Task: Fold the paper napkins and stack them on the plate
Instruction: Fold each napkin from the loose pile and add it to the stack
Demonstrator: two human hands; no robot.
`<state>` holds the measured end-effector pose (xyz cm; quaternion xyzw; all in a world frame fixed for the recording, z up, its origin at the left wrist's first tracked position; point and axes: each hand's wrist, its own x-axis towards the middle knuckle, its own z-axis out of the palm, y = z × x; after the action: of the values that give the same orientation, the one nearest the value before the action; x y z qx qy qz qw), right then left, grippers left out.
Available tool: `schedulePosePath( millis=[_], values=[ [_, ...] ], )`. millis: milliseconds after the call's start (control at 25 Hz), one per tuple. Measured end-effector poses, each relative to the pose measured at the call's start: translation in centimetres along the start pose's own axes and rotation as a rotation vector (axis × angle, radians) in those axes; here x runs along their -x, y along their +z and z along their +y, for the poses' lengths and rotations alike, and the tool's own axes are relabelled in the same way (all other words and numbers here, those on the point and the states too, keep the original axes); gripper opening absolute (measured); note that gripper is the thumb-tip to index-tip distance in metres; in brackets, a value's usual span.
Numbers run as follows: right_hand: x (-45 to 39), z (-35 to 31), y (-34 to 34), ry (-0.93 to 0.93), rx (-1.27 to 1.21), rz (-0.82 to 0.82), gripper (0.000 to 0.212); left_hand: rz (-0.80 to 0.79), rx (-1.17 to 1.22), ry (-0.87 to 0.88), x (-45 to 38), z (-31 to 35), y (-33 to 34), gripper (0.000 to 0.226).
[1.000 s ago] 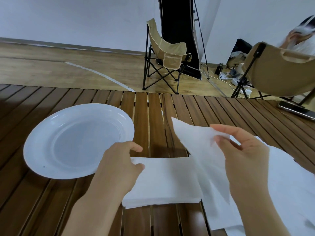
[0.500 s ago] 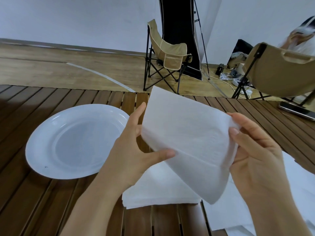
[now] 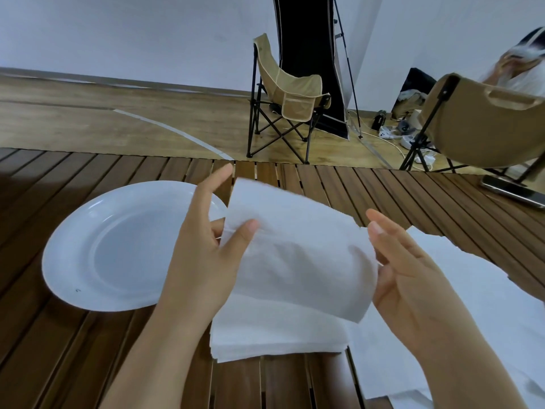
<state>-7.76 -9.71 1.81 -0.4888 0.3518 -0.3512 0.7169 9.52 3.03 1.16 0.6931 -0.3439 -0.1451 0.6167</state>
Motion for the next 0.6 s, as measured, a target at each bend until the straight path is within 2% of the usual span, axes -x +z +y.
schedulePosePath(
  millis=[120, 200, 240, 320, 440, 600],
  values=[
    [-0.3, 0.6, -0.2, 0.013, 0.103, -0.073, 0.052, 0.042, -0.141, 0.044, -0.3, -0.6, -0.1, 0.022],
    [-0.4, 0.9, -0.3, 0.005, 0.215, -0.078, 0.048, 0.014, -0.149, 0.009, -0.4, -0.9, -0.1, 0.011],
    [-0.5, 1.1, -0.4, -0.013, 0.272, -0.065, 0.042, -0.011, -0.142, -0.012, -0.3, -1.0, -0.2, 0.011],
    [-0.7, 1.3, -0.5, -0.06, 0.355, -0.021, 0.032, -0.061, -0.159, -0.041, -0.3, -1.3, -0.4, 0.024],
    [-0.7, 1.2, -0.5, -0.117, 0.379, 0.025, 0.028, -0.092, -0.185, -0.066, -0.2, -1.5, -0.6, 0.038],
    [-0.4, 1.0, -0.3, -0.17, 0.436, 0.014, 0.028, -0.076, -0.273, -0.029, -0.2, -1.8, -0.8, 0.03]
  ],
)
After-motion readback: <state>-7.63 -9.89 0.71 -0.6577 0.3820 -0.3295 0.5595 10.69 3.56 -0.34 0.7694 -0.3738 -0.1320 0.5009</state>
